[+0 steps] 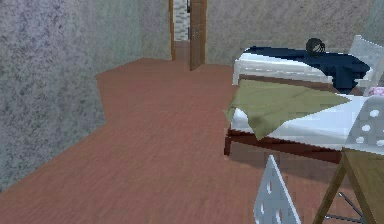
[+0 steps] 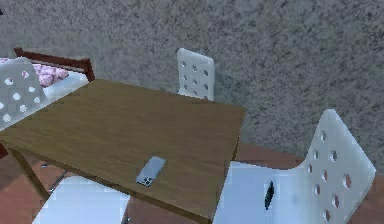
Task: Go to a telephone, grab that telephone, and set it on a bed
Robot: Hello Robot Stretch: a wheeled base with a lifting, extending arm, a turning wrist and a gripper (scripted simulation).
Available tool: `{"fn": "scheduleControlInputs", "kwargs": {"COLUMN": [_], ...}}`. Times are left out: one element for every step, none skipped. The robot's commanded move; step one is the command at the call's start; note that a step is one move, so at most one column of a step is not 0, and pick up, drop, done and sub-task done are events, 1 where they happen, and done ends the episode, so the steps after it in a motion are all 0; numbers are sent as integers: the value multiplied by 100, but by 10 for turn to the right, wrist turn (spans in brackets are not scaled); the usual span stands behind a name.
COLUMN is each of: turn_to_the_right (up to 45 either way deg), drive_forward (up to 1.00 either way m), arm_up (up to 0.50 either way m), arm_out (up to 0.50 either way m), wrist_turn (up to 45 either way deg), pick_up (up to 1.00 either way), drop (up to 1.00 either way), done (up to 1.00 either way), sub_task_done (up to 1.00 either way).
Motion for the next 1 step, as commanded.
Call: {"fn": "scheduleControlInputs", "kwargs": {"turn_to_the_right": [0], "drive_forward": [0], "arm_up": [50], "arm_out": [0], "wrist_turn": [0], "pick_up": [0], "drop": [0], "done": [0], "sub_task_done": [0]}}
